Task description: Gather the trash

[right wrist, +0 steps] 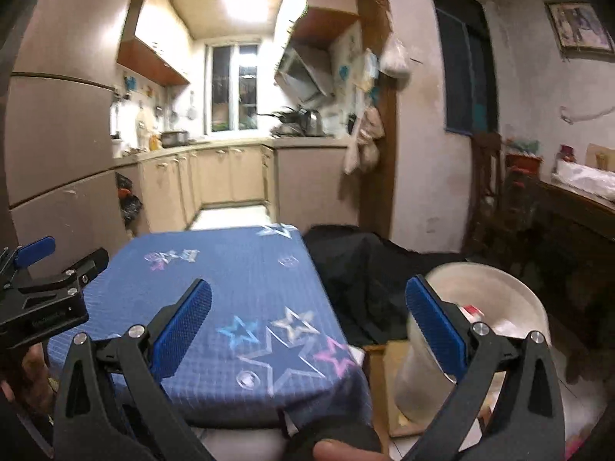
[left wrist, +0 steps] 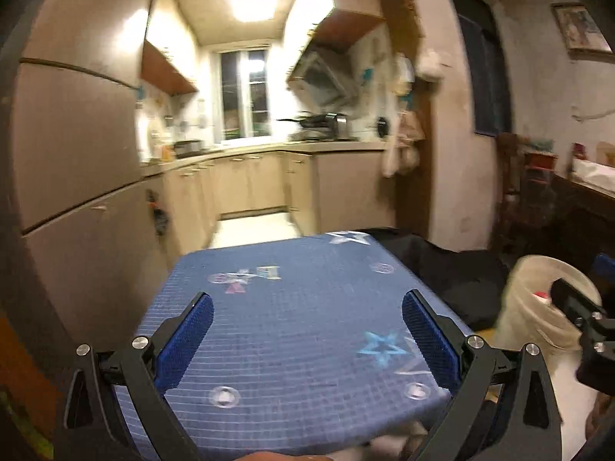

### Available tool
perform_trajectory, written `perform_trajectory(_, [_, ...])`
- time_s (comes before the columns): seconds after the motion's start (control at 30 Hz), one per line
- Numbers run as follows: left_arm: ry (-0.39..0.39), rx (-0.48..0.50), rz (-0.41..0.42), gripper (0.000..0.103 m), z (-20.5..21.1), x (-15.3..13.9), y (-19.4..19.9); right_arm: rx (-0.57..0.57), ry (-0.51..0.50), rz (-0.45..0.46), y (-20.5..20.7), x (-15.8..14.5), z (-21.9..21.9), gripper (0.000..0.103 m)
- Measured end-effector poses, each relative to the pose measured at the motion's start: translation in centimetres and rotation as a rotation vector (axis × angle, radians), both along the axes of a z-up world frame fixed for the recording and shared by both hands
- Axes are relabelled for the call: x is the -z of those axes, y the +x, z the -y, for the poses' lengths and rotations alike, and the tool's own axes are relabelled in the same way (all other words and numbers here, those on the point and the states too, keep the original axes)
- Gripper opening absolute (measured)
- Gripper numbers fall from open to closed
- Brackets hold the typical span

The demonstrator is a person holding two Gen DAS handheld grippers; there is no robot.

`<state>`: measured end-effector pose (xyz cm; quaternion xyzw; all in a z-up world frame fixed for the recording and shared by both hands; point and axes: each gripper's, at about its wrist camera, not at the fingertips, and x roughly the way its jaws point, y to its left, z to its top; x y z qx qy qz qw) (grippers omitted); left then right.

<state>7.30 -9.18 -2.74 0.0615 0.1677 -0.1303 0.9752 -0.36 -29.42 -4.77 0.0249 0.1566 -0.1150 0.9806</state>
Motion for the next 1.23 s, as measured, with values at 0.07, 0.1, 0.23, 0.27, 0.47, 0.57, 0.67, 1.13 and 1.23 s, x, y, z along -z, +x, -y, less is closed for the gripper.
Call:
perform_trajectory(0.07, [0.002, 0.097, -0.023, 0.098, 1.7, 0.5, -0.2, 0.043, -0.003, -0.011, -1.2, 0.3, 0.8, 0.098])
perform_trajectory(0.1, [0.003, 0.142, -0.034, 0.098, 2.5, 0.8, -0.3, 0.060, -0.004, -0.015, -1.4, 0.5, 1.0, 0.098])
perform_trajectory(0.23, [-0.021, 0.302, -0.061, 0.098, 4.9, 1.8, -0.8, 0.131, -0.002, -0.057, -3.3, 1.0, 2.1, 0.098])
perform_trajectory(0.27, [-0.024, 0.341, -0.066, 0.098, 5.4, 2.2, -0.9, 0.155, 0.007, -0.064, -4.0, 1.1, 2.6, 0.098])
perform_trajectory(0.47, [0.021, 0.495, -0.106, 0.098, 9.0, 4.7, -2.3, 0.257, 0.035, -0.098, -6.3, 2.1, 4.6, 0.098])
perform_trajectory(0.57, [0.041, 0.528, -0.109, 0.098, 9.8, 5.6, -3.3, 0.254, 0.037, -0.115, -6.4, 2.6, 4.6, 0.098])
perform_trajectory(0.67, [0.051, 0.531, -0.096, 0.098, 10.1, 5.9, -3.8, 0.232, 0.035, -0.120, -6.1, 2.8, 4.0, 0.098])
perform_trajectory(1.13, [0.065, 0.462, -0.064, 0.098, 8.6, 5.4, -4.4, 0.128, 0.051, -0.144, -4.2, 3.1, 2.4, 0.098])
perform_trajectory(1.23, [0.070, 0.413, -0.057, 0.098, 7.6, 5.0, -4.2, 0.097, 0.040, -0.133, -3.7, 2.8, 1.6, 0.098])
